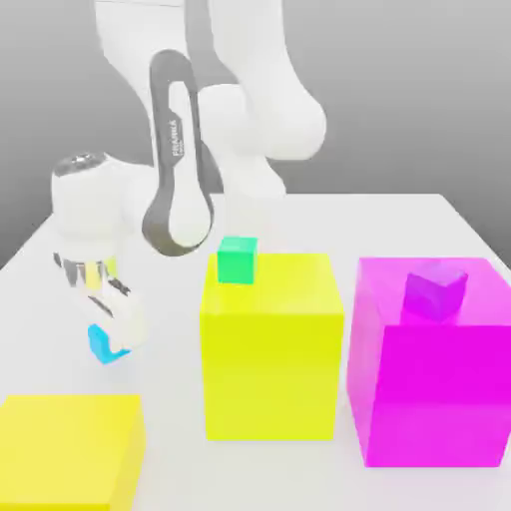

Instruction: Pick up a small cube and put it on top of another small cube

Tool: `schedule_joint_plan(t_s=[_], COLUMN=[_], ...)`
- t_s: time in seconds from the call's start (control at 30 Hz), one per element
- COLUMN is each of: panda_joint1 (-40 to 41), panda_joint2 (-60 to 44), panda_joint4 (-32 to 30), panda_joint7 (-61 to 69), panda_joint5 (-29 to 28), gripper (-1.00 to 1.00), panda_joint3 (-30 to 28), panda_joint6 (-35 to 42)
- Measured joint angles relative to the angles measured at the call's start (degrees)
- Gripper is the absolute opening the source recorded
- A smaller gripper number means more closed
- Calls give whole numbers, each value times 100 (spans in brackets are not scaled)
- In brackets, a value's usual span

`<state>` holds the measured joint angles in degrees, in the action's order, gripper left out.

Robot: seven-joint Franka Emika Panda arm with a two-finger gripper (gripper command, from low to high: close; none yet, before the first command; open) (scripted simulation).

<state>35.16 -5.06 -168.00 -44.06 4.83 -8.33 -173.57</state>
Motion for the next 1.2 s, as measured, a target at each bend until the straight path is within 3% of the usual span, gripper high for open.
schedule_joint_plan(t_s=[0.23, 0.37, 0.63, 1.03, 1.2], panda_joint1=[119, -346, -2502, -5649, -6166], panda_joint2=[730, 837, 492, 159, 229], panda_joint4=[-201, 166, 1406, 3216, 3084], panda_joint7=[-411, -25, -114, -1070, -1875], panda_joint5=[-683, -410, 223, 701, 688], gripper=[-100, -100, -100, -100, -100], panda_joint3=[-138, -5, 1021, 2815, 3005], panda_joint6=[565, 627, 938, 1561, 1780])
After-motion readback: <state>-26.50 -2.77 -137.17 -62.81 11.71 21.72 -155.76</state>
